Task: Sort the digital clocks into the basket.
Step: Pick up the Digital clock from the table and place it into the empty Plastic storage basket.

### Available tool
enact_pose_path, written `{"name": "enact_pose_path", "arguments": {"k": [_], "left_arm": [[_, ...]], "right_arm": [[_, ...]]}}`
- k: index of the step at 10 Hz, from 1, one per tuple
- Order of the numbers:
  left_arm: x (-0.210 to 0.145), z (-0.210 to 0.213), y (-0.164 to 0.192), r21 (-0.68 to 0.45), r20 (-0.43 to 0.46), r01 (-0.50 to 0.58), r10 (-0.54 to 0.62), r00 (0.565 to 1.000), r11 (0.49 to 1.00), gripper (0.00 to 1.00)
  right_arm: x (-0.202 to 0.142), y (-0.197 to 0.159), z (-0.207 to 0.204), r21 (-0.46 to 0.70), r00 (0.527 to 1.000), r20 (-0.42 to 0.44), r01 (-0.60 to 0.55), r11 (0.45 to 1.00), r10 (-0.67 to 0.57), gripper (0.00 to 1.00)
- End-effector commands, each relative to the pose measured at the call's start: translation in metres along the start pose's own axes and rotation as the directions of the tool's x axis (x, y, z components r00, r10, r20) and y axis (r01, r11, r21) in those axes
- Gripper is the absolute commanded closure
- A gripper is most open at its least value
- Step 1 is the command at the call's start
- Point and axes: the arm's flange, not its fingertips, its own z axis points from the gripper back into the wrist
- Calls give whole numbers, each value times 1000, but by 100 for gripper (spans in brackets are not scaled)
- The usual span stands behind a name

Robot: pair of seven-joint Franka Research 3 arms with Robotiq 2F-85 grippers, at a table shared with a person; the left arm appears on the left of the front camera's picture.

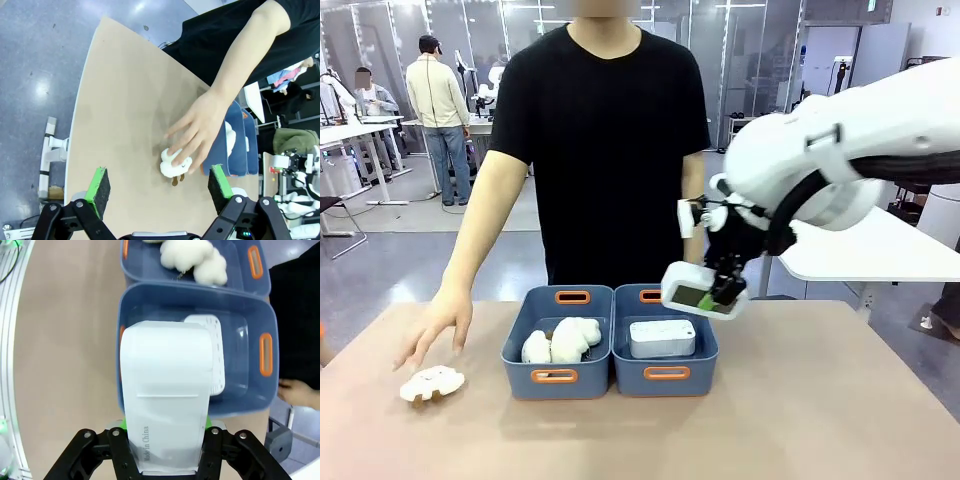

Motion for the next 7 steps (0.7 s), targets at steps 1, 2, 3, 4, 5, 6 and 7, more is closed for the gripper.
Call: {"name": "enact_pose_path", "arguments": {"k": [1, 2, 3, 4, 5, 6, 7], "left_arm": [[-2, 2, 0, -12, -10, 0, 0, 1000, 1000, 0], [-2, 2, 0, -12, -10, 0, 0, 1000, 1000, 0], [-2, 2, 0, -12, -10, 0, 0, 1000, 1000, 0], [-2, 2, 0, -12, -10, 0, 0, 1000, 1000, 0], [-2, 2, 0, -12, -10, 0, 0, 1000, 1000, 0], [-2, 2, 0, -12, -10, 0, 0, 1000, 1000, 0], [-2, 2, 0, -12, -10, 0, 0, 1000, 1000, 0]], "right_arm": [[15, -14, -26, -27, 999, 24, 40, 999, -39, 91], [19, -14, -50, -14, 999, 17, 49, 999, -49, 91], [17, -15, -66, 2, 1000, 3, 31, 1000, -31, 29], [15, -13, -62, -2, 1000, -2, 22, 1000, -22, 20], [10, -14, -52, -19, 1000, 7, 20, 1000, -20, 0], [2, -14, -43, -22, 999, 24, 45, 999, -45, 0], [-15, -10, -26, -31, 996, 52, 68, 997, -67, 0]]}}
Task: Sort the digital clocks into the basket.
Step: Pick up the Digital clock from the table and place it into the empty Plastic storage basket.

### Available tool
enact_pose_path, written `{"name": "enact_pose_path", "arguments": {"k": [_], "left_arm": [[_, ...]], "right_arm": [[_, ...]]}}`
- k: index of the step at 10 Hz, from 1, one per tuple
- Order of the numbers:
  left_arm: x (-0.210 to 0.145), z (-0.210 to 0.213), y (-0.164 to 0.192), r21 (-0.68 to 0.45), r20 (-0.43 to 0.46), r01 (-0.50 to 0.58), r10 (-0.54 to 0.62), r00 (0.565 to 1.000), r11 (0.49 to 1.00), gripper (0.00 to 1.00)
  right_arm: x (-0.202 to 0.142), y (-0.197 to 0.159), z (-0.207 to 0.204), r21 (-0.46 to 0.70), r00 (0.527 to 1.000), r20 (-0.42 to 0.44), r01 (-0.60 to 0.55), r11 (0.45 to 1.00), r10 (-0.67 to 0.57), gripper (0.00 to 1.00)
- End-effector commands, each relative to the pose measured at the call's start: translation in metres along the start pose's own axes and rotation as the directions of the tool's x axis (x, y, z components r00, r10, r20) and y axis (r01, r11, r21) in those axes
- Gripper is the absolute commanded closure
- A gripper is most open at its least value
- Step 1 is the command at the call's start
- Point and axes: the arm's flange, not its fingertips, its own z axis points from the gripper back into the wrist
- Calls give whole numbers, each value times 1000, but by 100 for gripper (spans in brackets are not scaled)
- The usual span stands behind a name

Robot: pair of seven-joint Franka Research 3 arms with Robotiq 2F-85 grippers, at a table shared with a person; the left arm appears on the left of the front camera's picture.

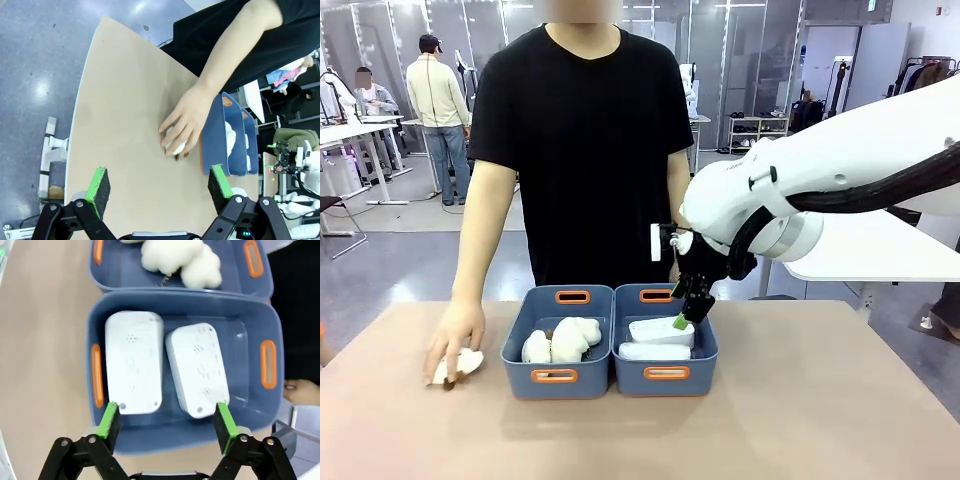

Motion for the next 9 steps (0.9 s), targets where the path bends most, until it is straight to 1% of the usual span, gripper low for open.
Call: {"name": "enact_pose_path", "arguments": {"k": [1, 2, 3, 4, 5, 6, 7, 8, 9], "left_arm": [[-2, 2, 0, -12, -10, 0, 0, 1000, 1000, 0], [-2, 2, 0, -12, -10, 0, 0, 1000, 1000, 0], [-2, 2, 0, -12, -10, 0, 0, 1000, 1000, 0], [-2, 2, 0, -12, -10, 0, 0, 1000, 1000, 0], [-2, 2, 0, -12, -10, 0, 0, 1000, 1000, 0], [-2, 2, 0, -12, -10, 0, 0, 1000, 1000, 0], [-2, 2, 0, -12, -10, 0, 0, 1000, 1000, 0], [-2, 2, 0, -12, -10, 0, 0, 1000, 1000, 0], [-2, 2, 0, -12, -10, 0, 0, 1000, 1000, 0]], "right_arm": [[-49, 8, 53, 68, 975, 146, 157, 985, -165, 0], [-101, 8, 88, 196, 922, 202, 292, 936, -330, 0], [-158, 8, 113, 276, 860, 187, 419, 865, -476, 0], [-210, 12, 128, 332, 792, 145, 526, 783, -593, 0], [-264, 19, 140, 435, 666, 161, 615, 658, -729, 0], [-312, 24, 150, 503, 531, 160, 682, 532, -832, 0], [-359, 37, 157, 529, 410, 176, 727, 437, -895, 0], [-410, 51, 167, 542, 295, 202, 761, 357, -934, 0], [-462, 73, 178, 565, 139, 257, 781, 266, -956, 0]]}}
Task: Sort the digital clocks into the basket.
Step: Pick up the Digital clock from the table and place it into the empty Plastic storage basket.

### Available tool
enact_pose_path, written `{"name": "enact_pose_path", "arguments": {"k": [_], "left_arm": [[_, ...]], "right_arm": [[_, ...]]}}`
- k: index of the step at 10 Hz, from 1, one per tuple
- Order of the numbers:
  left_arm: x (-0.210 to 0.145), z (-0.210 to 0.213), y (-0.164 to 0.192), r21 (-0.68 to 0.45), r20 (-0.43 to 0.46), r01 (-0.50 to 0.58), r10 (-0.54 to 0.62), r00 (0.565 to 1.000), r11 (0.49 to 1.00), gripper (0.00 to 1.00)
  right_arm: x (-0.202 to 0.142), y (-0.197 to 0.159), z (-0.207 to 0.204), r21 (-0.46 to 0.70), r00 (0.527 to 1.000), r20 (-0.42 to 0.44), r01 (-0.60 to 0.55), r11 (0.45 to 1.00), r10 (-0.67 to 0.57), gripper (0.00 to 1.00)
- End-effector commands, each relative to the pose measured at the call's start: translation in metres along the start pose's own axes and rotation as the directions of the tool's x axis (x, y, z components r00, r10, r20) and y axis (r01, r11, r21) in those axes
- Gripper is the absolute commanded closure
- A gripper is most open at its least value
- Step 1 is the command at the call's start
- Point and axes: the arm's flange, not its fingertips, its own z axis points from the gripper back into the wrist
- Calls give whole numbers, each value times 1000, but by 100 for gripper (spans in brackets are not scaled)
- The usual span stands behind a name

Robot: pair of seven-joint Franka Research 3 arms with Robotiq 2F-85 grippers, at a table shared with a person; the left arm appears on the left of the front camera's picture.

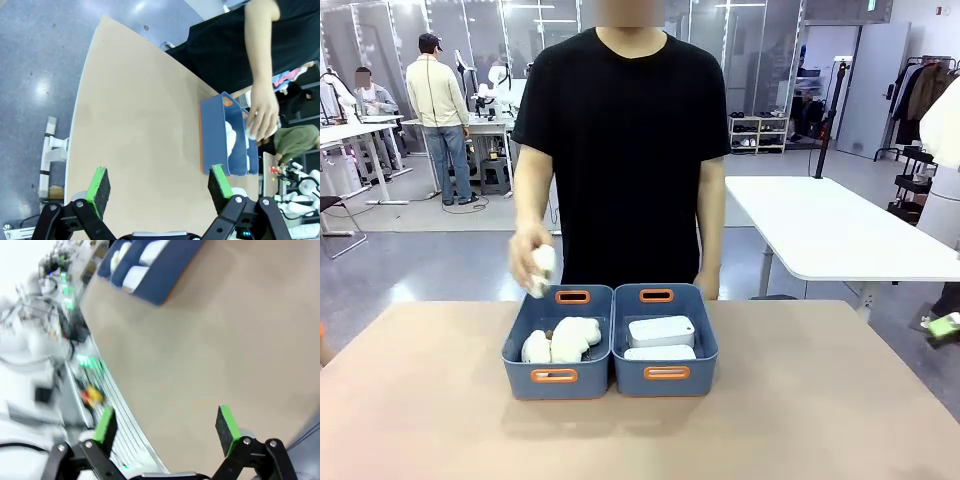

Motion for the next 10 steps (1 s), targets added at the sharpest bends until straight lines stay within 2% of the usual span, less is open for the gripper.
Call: {"name": "enact_pose_path", "arguments": {"k": [1, 2, 3, 4, 10], "left_arm": [[-1, 2, 0, -13, -8, 0, 0, 1000, 1000, 0], [-1, 2, 0, -13, -8, 0, 0, 1000, 1000, 0], [-1, 2, 0, -13, -8, 0, 0, 1000, 1000, 0], [-1, 2, 0, -13, -8, 0, 0, 1000, 1000, 0], [-1, 2, 0, -13, -8, 0, 0, 1000, 1000, 0]], "right_arm": [[-19, -23, 39, 50, 963, 236, 123, 991, -132, 0], [-29, -28, 45, 49, 959, 248, 128, 991, -136, 0], [-27, -27, 38, 31, 968, 227, 106, 994, -110, 0], [-45, -34, 48, 21, 973, 192, 130, 991, -131, 0], [-45, -34, 48, 21, 973, 192, 130, 991, -131, 0]]}}
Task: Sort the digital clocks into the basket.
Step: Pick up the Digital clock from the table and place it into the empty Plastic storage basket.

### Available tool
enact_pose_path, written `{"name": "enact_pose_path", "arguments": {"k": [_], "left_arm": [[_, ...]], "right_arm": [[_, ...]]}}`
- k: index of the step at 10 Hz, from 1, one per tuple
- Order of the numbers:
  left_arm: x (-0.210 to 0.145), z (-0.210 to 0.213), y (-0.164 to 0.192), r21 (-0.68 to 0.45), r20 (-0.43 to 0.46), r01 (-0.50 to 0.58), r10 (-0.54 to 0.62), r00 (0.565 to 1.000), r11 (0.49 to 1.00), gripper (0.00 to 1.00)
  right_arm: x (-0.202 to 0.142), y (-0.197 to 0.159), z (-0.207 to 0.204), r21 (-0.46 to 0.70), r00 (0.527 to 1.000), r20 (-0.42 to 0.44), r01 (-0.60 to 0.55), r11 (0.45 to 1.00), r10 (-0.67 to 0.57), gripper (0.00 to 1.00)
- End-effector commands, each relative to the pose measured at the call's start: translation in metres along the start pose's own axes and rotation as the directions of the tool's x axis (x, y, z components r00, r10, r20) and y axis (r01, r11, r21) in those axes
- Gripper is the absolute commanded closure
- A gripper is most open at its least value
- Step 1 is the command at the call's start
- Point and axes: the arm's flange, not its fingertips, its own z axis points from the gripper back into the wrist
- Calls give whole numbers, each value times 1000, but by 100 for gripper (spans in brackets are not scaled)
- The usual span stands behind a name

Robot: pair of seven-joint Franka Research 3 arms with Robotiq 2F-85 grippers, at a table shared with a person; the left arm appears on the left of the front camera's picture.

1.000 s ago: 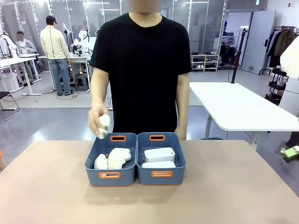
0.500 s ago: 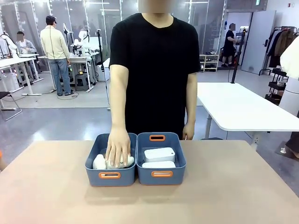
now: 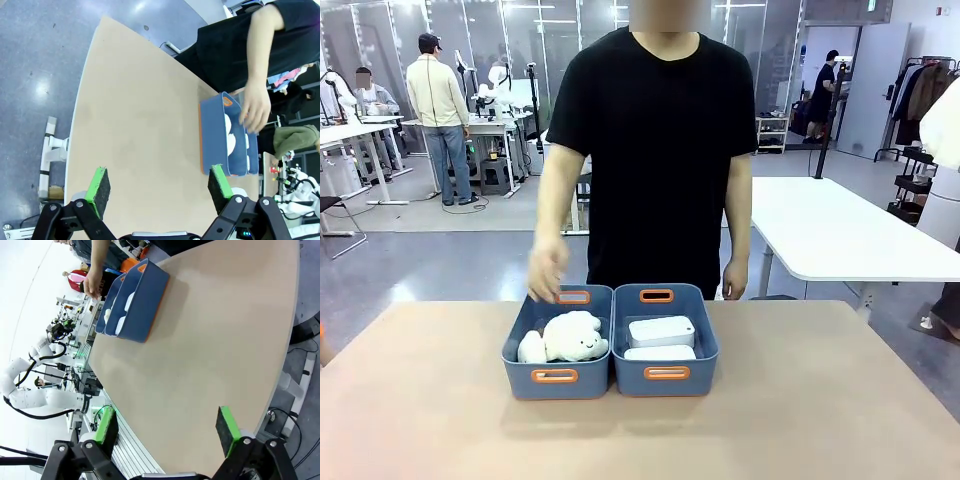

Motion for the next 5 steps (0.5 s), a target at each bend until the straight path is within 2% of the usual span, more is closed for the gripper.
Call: {"name": "enact_pose_path", "arguments": {"k": [1, 5], "left_arm": [[-1, 2, 0, -13, -8, 0, 0, 1000, 1000, 0], [-1, 2, 0, -13, -8, 0, 0, 1000, 1000, 0]], "right_arm": [[0, 2, 0, -10, 1000, -20, -3, 1000, 3, 0], [0, 2, 0, -10, 1000, -20, -3, 1000, 3, 0]]}}
